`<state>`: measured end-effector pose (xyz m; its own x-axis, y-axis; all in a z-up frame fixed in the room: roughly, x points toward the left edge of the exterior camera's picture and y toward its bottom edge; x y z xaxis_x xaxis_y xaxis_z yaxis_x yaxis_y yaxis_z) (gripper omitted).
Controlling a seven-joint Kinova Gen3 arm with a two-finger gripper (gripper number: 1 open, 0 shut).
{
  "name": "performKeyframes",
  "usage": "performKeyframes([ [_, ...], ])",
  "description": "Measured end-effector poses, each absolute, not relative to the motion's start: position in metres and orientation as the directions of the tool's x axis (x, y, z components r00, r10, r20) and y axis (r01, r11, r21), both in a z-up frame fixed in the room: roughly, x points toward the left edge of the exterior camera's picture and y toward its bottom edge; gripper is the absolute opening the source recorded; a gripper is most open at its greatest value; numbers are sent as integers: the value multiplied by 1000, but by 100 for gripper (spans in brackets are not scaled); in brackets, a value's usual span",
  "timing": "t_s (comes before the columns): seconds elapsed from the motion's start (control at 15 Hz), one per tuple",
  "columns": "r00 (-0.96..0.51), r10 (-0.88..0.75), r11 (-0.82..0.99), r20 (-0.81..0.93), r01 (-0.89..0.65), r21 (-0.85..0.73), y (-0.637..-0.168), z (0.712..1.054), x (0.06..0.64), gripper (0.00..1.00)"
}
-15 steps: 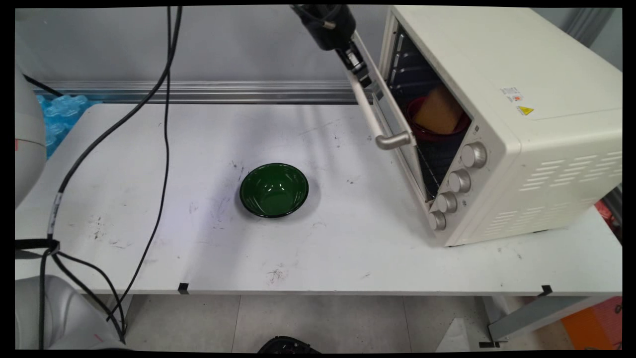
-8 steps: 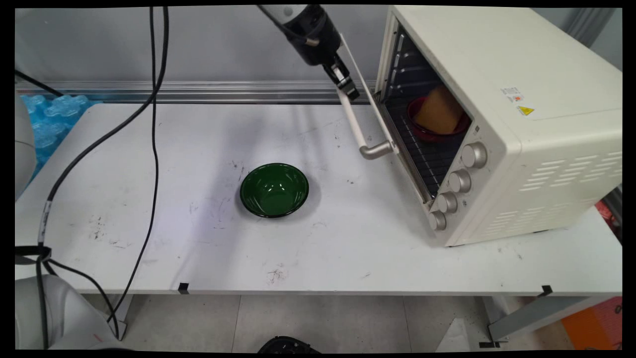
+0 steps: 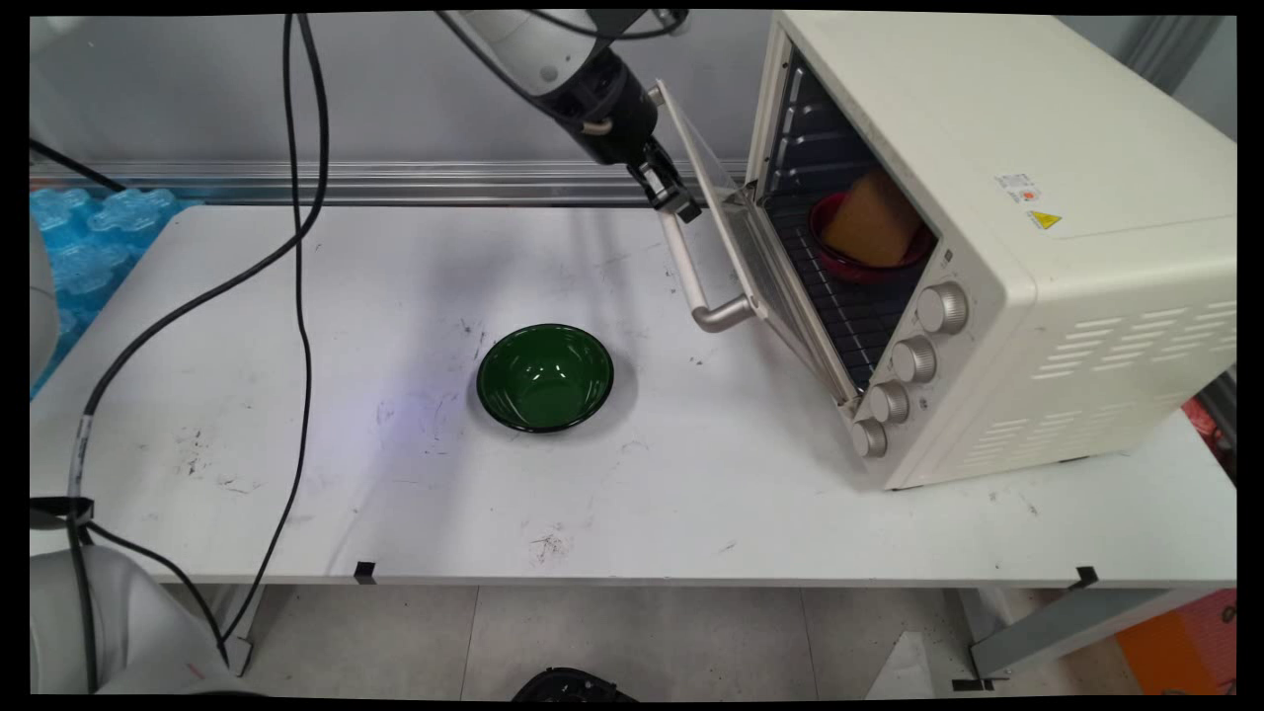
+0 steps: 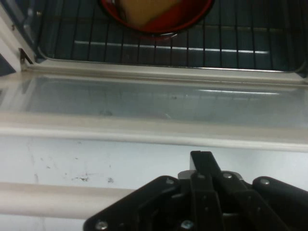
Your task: Open the oven
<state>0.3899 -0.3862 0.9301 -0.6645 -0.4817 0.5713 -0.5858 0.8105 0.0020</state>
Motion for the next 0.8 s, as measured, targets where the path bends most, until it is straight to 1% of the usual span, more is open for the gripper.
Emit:
performKeyframes([
  [0.8, -700, -400, 826, 592, -555, -98, -369, 888, 423, 0],
])
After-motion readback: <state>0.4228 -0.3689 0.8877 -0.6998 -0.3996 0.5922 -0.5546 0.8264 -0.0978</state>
